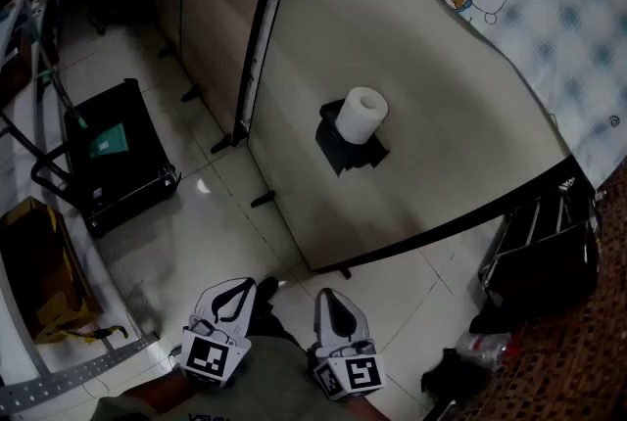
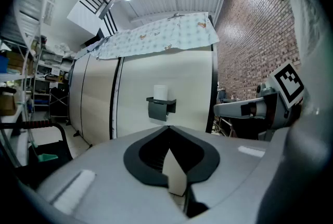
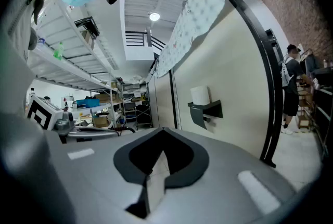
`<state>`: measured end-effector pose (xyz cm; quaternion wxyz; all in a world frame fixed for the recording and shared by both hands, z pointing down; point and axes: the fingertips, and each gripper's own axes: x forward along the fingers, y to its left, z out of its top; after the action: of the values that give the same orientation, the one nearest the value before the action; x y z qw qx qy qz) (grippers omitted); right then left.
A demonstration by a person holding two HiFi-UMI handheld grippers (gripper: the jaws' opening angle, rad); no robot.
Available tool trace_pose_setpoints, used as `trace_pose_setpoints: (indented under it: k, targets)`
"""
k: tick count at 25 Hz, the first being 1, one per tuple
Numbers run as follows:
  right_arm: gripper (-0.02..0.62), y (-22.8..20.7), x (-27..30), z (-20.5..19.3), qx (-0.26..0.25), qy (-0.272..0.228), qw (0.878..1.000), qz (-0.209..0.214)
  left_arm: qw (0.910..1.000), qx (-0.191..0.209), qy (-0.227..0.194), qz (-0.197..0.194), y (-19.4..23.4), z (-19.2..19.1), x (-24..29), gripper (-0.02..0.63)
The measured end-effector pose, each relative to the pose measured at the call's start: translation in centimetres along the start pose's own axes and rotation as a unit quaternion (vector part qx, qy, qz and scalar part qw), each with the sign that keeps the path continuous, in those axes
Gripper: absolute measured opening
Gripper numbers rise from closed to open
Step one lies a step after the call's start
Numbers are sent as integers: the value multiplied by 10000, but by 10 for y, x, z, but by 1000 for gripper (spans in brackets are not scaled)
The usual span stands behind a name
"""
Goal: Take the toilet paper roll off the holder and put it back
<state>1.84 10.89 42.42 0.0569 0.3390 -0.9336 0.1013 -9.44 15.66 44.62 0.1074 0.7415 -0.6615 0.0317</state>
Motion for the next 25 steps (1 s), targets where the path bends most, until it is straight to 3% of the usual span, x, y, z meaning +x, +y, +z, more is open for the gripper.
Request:
trace_pose_setpoints:
  k: [11, 16, 19, 25]
  targets:
    - [2, -66, 105, 47, -91, -241, 9996, 132, 9997, 239, -49, -86, 43, 52, 121, 5]
    - [9, -102, 137, 77, -220, -510, 9984, 97, 9981, 476, -304, -243, 46, 93, 178, 6]
    - [11, -116, 150, 94, -387, -677, 9968, 170, 9971, 512, -491, -268, 48, 113, 203, 6]
    - [70, -133, 169, 122, -945, -478, 9936, 404, 9952, 645, -582, -454, 52, 138, 238, 6]
